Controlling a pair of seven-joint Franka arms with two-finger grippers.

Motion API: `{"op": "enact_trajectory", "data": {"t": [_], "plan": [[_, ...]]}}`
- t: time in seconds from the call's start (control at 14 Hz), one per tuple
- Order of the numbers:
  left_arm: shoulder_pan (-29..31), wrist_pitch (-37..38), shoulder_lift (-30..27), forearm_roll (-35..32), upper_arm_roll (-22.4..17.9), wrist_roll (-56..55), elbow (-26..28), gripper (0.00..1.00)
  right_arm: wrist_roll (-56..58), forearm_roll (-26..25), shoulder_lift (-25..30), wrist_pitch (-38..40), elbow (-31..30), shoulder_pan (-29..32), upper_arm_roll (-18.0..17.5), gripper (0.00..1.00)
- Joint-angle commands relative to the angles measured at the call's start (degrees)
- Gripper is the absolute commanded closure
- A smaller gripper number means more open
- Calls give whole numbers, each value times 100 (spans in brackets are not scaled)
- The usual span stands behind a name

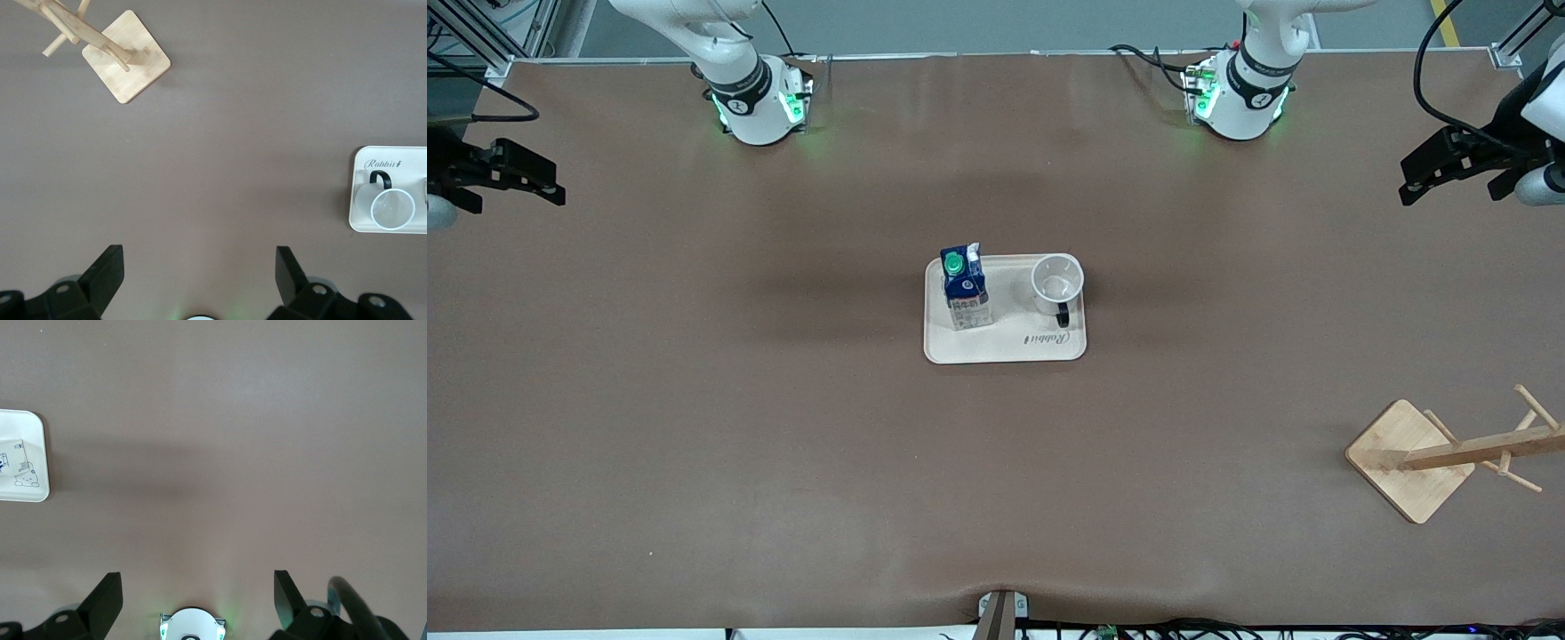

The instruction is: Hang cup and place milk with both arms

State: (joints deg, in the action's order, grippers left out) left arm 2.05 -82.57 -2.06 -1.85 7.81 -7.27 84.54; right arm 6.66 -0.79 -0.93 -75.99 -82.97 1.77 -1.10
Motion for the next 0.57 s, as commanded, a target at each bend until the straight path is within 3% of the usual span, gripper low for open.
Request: {"op": "enact_trajectory", "data": {"t": [0.0,0.5], "plan": [[-2,66,48,-176,46,-11,-113,0,28,-79,5,93,88,34,-39,0],[-29,259,83,-141,353,-73,10,0,28,-79,-4,102,71,43,-30,0]]}}
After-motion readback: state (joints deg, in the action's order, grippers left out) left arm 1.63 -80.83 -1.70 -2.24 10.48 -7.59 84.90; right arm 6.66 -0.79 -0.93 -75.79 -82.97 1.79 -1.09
